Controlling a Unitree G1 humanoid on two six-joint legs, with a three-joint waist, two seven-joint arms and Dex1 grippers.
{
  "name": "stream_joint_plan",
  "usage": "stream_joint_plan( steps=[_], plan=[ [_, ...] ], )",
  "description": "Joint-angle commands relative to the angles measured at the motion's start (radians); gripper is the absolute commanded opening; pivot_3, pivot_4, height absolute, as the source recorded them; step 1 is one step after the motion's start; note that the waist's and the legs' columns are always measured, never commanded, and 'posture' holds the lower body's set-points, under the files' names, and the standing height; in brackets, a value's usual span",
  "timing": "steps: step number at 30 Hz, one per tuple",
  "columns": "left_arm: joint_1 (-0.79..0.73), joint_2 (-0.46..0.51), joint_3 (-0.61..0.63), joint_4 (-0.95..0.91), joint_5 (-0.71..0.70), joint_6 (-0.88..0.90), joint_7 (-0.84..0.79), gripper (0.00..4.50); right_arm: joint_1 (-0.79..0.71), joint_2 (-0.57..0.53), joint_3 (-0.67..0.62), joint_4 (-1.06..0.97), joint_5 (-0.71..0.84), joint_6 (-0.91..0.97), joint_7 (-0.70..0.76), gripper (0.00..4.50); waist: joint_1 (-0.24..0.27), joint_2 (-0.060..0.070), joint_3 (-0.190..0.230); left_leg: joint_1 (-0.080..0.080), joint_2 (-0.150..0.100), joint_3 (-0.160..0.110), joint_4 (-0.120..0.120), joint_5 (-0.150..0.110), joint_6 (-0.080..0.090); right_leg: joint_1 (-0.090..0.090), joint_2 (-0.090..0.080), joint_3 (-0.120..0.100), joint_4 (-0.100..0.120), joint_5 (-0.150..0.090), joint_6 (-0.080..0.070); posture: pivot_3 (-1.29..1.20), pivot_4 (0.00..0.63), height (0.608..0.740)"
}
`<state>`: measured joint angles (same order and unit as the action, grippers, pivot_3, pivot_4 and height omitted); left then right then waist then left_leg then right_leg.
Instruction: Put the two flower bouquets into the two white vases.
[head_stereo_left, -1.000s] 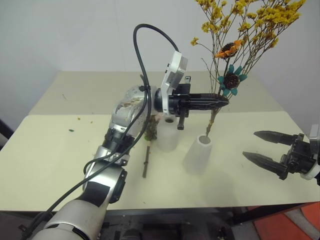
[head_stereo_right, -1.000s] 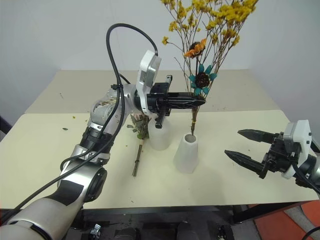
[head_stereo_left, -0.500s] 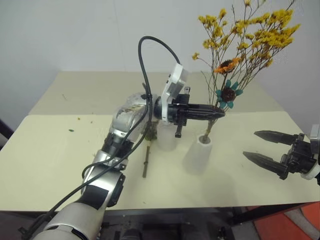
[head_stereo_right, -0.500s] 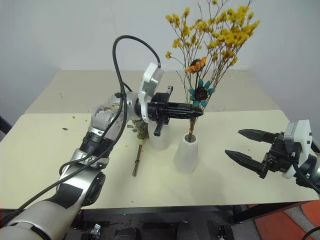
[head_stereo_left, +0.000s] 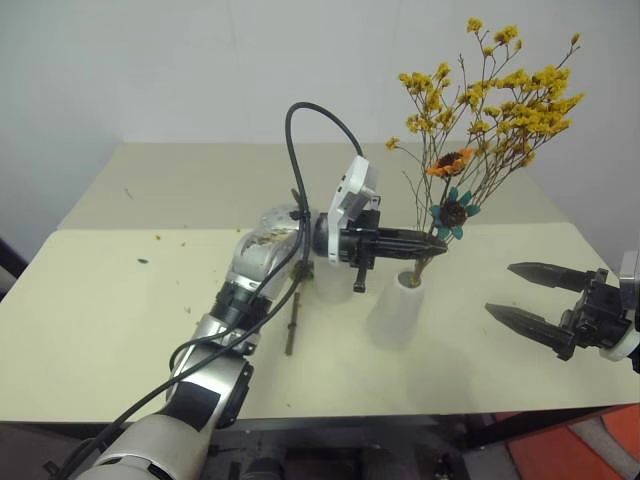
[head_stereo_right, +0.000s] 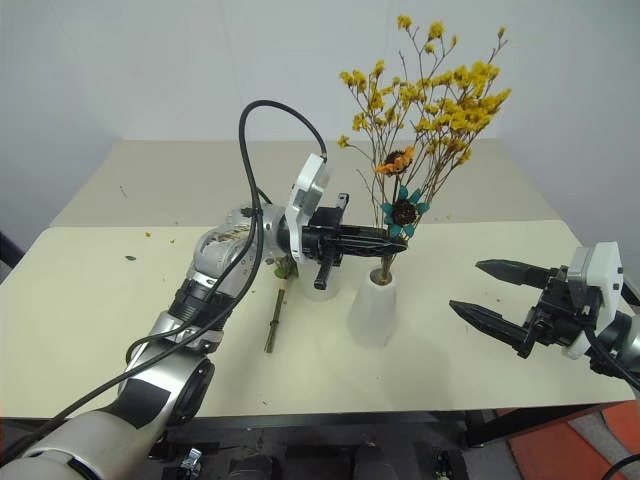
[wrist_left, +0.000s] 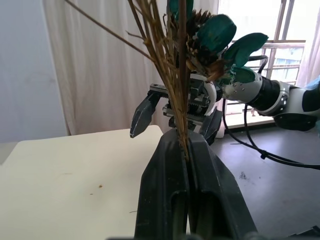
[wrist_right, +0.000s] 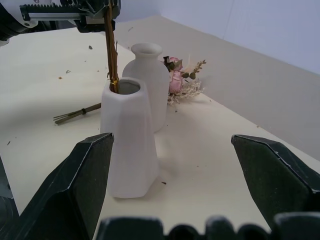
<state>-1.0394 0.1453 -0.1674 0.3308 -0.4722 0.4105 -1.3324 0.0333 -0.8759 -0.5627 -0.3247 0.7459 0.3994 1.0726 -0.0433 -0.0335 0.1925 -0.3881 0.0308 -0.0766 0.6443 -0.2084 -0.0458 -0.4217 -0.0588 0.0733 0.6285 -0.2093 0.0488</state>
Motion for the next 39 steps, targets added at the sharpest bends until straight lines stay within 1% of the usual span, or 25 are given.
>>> stream_joint_plan(
  steps=[1,12,18,20,21,26,33,35,39],
  plan=[
    [0.003,-0.009,0.004,-0.011,0.005,-0.029,0.007,0.02,0.003,0.003,-0.027,-0.027,0.001,-0.022,-0.005,4.45,0.000,0.000,0.000,0.000,0.000,0.000,0.000,0.000,0.000,0.000,0.000,0.000,0.000,0.000,0.000,0.00,0.150,0.740],
    [-0.010,-0.005,0.009,0.057,0.043,-0.078,0.018,0.02,0.008,0.011,-0.021,-0.042,0.004,-0.021,-0.018,4.45,0.000,0.000,0.000,0.000,0.000,0.000,0.000,0.000,0.000,0.000,0.000,0.000,0.000,0.000,0.000,0.00,0.150,0.740],
    [0.007,-0.009,0.000,0.058,0.049,-0.076,0.015,0.02,0.011,0.013,-0.023,-0.050,0.007,-0.017,-0.025,4.45,0.000,0.000,0.000,0.000,0.000,0.000,0.000,0.000,0.000,0.000,0.000,0.000,0.000,0.000,0.000,0.00,0.150,0.740],
    [0.004,-0.004,-0.003,0.051,0.052,-0.073,0.012,0.47,0.012,0.013,-0.024,-0.052,0.007,-0.017,-0.027,4.45,0.000,0.000,0.000,0.000,0.000,0.000,0.000,0.000,0.000,0.000,0.000,0.000,0.000,0.000,0.000,0.00,0.150,0.740],
    [0.003,0.001,-0.002,0.042,0.047,-0.064,0.006,0.60,0.013,0.013,-0.025,-0.053,0.008,-0.016,-0.027,4.45,0.000,0.000,0.000,0.000,0.000,0.000,0.000,0.000,0.000,0.000,0.000,0.000,0.000,0.000,0.000,0.00,0.150,0.740],
    [0.009,0.026,0.005,0.001,0.030,-0.045,-0.014,2.22,0.008,0.013,-0.020,-0.051,0.008,-0.016,-0.031,4.45,-0.001,0.000,0.000,0.000,0.000,0.000,0.000,0.000,0.000,0.000,0.000,0.000,0.000,0.000,0.000,0.00,0.150,0.740],
    [0.078,0.117,0.016,-0.156,-0.001,0.021,-0.023,4.48,-0.003,0.011,-0.010,-0.042,0.006,-0.020,-0.032,4.45,-0.001,0.000,0.000,0.000,0.000,0.000,0.000,0.000,0.000,0.000,0.000,0.000,0.000,0.000,0.000,0.00,0.150,0.740],
    [0.096,0.145,0.018,-0.189,-0.006,0.038,-0.018,4.48,-0.007,0.010,-0.008,-0.040,0.006,-0.019,-0.032,4.45,-0.002,0.000,0.000,0.000,0.000,0.000,0.000,0.000,0.000,0.000,0.000,0.000,0.001,0.000,0.000,0.00,0.150,0.740],
    [0.150,0.267,0.036,-0.279,-0.018,0.119,-0.005,4.48,-0.009,0.007,-0.005,-0.031,0.005,-0.019,-0.027,4.45,-0.004,0.000,0.000,0.001,0.001,0.000,0.000,0.000,0.000,0.000,0.000,0.000,0.001,0.000,0.000,0.00,0.150,0.740]
  ],
)
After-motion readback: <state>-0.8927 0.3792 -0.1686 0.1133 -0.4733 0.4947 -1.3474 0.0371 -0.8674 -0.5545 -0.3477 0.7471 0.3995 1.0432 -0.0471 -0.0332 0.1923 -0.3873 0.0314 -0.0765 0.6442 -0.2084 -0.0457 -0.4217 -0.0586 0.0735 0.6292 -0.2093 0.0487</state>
